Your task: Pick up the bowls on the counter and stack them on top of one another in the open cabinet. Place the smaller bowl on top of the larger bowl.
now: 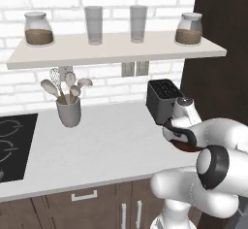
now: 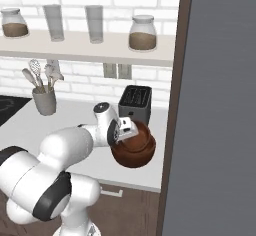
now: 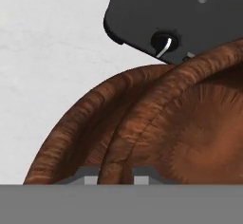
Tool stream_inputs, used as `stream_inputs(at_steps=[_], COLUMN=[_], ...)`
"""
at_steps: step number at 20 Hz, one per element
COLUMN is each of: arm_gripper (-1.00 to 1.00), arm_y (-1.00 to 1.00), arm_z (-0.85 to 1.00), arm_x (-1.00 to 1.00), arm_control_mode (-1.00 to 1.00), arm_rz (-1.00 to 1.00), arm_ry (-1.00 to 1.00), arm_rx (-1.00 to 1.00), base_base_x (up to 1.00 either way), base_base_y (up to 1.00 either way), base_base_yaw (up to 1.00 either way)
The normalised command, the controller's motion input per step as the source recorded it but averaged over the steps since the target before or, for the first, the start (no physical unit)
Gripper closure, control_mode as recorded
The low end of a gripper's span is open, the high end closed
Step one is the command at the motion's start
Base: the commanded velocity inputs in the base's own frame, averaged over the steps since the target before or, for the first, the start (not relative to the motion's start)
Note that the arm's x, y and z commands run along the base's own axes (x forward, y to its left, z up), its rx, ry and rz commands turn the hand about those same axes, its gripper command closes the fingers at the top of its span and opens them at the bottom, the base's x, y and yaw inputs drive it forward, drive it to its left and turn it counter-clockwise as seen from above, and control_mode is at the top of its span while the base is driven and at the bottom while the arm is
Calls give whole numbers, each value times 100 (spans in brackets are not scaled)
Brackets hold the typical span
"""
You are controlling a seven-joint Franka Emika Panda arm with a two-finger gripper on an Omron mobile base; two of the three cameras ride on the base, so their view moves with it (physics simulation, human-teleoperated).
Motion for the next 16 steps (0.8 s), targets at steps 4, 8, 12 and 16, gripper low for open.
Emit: stream_inputs(at_steps=[4, 8, 12, 16], arm_gripper=[100, 100, 100, 100], arm_y=[0, 0, 0, 0], arm_z=[-15, 0, 5, 0], arm_x=[-5, -23, -27, -2], arm_control_mode=[-100, -100, -100, -100], arm_rz=[0, 0, 0, 0], arm_ry=[1, 0, 0, 0], arm_rx=[0, 0, 0, 0], base_base_x=[0, 0, 0, 0], base_base_y=[0, 0, 0, 0], base_base_yaw=[0, 0, 0, 0])
